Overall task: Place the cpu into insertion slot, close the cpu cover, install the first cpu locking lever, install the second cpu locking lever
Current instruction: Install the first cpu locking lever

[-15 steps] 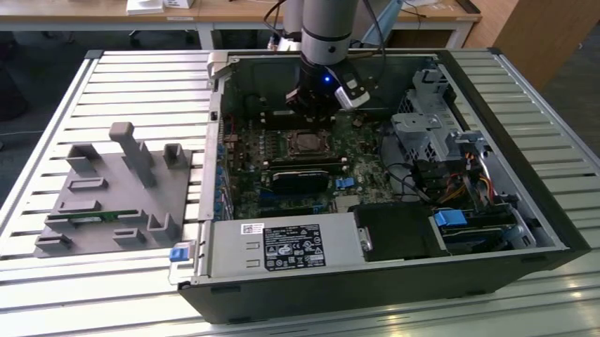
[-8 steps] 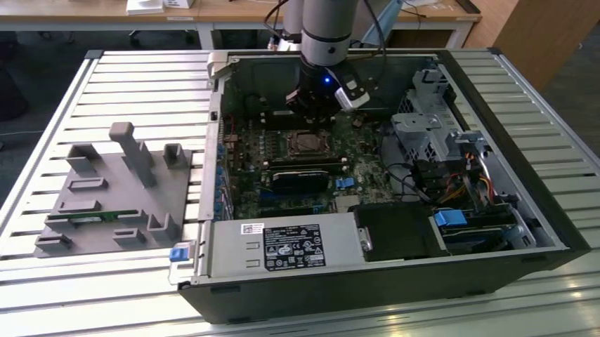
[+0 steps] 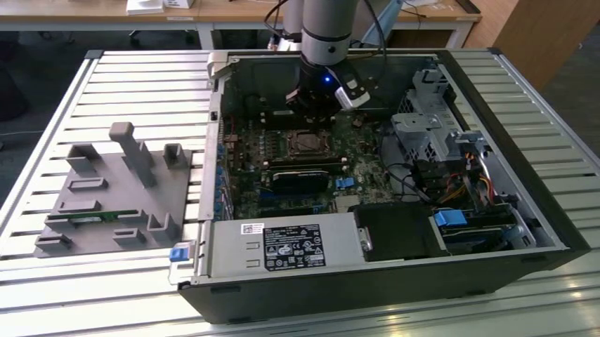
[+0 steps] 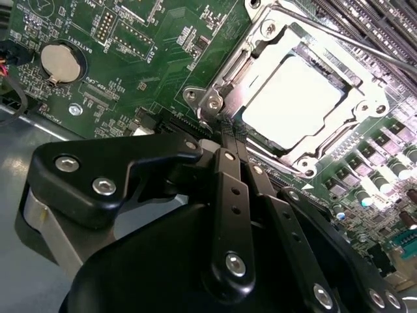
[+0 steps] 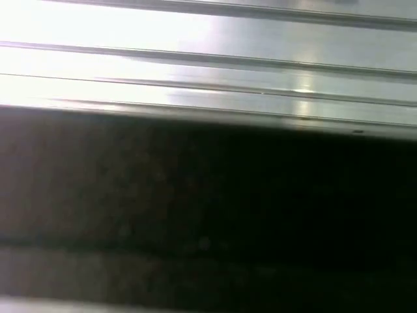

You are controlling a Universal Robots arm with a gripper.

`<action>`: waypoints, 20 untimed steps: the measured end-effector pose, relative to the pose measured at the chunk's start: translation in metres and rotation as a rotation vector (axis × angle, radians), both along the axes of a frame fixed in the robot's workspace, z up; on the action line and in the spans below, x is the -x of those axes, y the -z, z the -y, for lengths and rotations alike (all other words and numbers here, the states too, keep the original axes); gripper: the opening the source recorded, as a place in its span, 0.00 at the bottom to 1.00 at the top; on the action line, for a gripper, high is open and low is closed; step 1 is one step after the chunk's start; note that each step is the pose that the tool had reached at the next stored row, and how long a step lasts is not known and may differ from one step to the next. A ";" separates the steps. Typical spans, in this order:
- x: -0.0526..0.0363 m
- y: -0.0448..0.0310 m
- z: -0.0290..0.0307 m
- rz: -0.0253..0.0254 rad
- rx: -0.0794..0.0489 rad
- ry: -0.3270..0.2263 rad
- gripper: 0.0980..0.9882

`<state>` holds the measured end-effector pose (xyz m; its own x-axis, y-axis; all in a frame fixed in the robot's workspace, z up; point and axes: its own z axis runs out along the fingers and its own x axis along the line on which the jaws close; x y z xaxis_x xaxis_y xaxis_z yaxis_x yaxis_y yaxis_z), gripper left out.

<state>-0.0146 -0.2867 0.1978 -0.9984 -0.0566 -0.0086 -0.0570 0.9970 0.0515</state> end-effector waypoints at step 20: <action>0.0001 -0.0145 0.0043 -0.0013 0.002 0.000 0.01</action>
